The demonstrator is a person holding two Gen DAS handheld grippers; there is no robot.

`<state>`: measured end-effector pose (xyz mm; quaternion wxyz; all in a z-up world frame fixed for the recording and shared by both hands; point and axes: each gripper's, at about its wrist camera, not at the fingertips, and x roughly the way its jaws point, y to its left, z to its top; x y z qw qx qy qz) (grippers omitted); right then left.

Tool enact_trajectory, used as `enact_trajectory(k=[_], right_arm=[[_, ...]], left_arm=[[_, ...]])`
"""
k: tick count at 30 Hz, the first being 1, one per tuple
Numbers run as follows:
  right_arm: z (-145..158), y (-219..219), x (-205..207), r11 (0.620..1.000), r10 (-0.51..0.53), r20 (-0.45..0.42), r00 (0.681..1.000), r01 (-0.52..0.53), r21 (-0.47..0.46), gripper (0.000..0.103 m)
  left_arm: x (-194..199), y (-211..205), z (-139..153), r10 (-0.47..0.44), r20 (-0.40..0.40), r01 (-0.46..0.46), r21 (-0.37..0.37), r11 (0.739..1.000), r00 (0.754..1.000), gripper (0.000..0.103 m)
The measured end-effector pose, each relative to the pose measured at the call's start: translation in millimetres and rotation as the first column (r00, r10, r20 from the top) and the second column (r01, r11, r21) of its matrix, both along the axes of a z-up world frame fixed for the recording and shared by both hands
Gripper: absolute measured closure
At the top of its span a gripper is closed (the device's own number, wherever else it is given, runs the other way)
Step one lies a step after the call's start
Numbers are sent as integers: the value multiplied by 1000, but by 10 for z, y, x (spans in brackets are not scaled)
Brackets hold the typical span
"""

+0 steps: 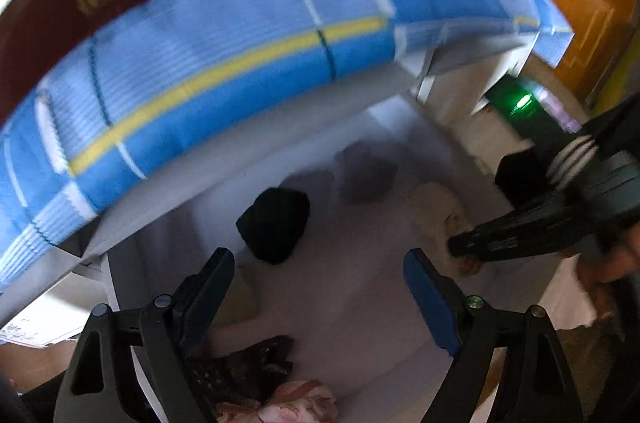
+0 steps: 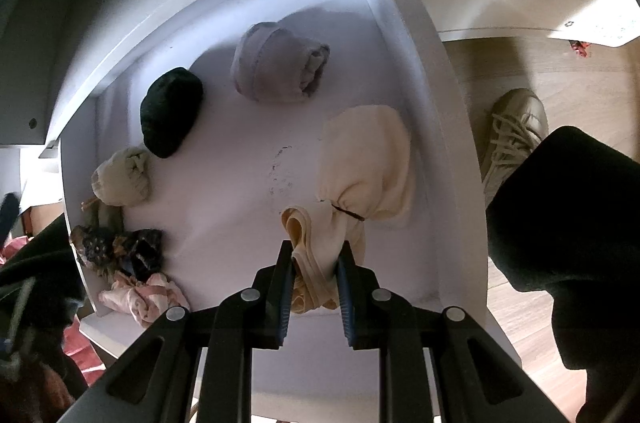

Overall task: Organize soft objects
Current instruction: 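Return the left tool from the gold box to the shelf, then lift the cream bag with the right tool while the left tool reaches the black cloth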

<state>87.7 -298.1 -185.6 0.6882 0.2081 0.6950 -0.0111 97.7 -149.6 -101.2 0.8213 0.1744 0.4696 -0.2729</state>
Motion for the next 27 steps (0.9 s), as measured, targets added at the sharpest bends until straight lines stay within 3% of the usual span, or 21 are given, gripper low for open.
enact_trajectory(k=[7, 14, 22, 27], right_arm=[[34, -11, -18, 1000, -1, 7, 1000, 1, -4, 84], [50, 2, -21, 1000, 1, 9, 1000, -1, -13, 84], [208, -16, -85, 1000, -1, 47, 999, 2, -14, 84], [308, -35, -133, 1000, -15, 66, 998, 14, 5, 84]], left_arm=[[112, -42, -392, 21, -44, -17, 104, 994, 999, 16], [234, 71, -602, 79, -91, -68, 124, 990, 993, 16], [335, 56, -847, 89, -123, -65, 182, 981, 988, 16], [399, 56, -906, 106, -137, -82, 169, 982, 985, 16]])
